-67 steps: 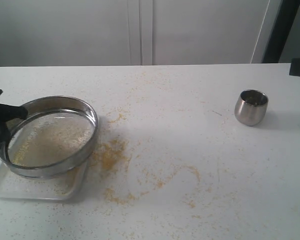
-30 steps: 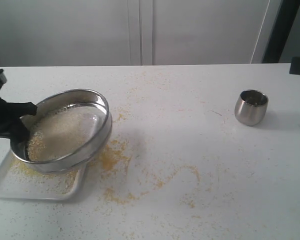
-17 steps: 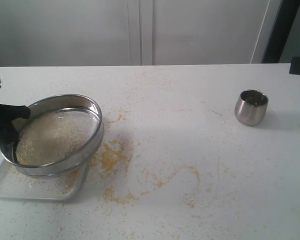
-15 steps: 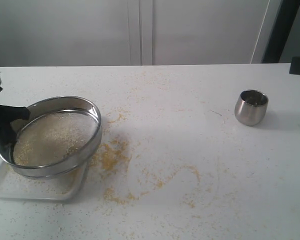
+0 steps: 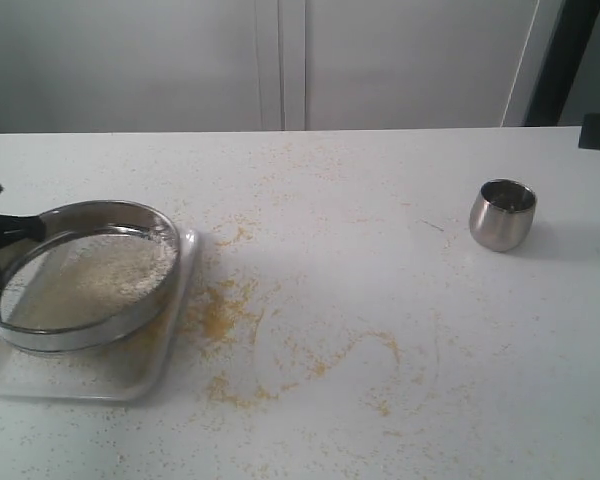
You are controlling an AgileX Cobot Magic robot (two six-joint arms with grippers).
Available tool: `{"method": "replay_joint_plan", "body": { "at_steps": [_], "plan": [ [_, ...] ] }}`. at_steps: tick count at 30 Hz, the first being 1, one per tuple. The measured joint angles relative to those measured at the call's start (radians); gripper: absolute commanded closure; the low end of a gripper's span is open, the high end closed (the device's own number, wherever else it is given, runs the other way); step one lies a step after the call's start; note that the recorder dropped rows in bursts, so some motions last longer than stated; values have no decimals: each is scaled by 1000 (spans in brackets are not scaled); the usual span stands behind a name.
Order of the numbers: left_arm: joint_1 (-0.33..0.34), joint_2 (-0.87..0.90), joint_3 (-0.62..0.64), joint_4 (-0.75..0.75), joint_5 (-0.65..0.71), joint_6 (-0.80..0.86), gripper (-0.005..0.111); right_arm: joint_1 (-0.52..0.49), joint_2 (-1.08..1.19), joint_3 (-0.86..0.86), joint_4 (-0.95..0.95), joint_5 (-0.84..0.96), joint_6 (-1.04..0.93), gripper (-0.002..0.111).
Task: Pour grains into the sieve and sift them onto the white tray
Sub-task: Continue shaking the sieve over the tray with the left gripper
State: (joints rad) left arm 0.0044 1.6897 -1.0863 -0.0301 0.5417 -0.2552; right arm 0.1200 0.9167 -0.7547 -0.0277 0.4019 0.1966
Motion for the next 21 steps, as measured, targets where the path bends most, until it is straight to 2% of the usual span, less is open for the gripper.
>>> {"method": "replay_joint_plan", "body": {
  "at_steps": [3, 6, 8, 11, 14, 19, 21],
  "plan": [
    [16, 2, 0, -13, -1, 4, 107, 0, 0, 0, 0, 0, 0, 108],
    [-58, 2, 0, -71, -13, 107, 107, 0, 0, 0, 0, 0, 0, 108],
    [-78, 2, 0, -58, -13, 107, 107, 0, 0, 0, 0, 0, 0, 108],
    [-33, 2, 0, 0, -4, 6, 107, 0, 0, 0, 0, 0, 0, 108],
    [7, 2, 0, 0, -2, -16, 107, 0, 0, 0, 0, 0, 0, 108],
    [-60, 0, 0, -59, -13, 97, 107, 0, 0, 0, 0, 0, 0, 108],
    [-60, -3, 0, -23, -17, 84, 107, 0, 0, 0, 0, 0, 0, 108]
  ]
}}
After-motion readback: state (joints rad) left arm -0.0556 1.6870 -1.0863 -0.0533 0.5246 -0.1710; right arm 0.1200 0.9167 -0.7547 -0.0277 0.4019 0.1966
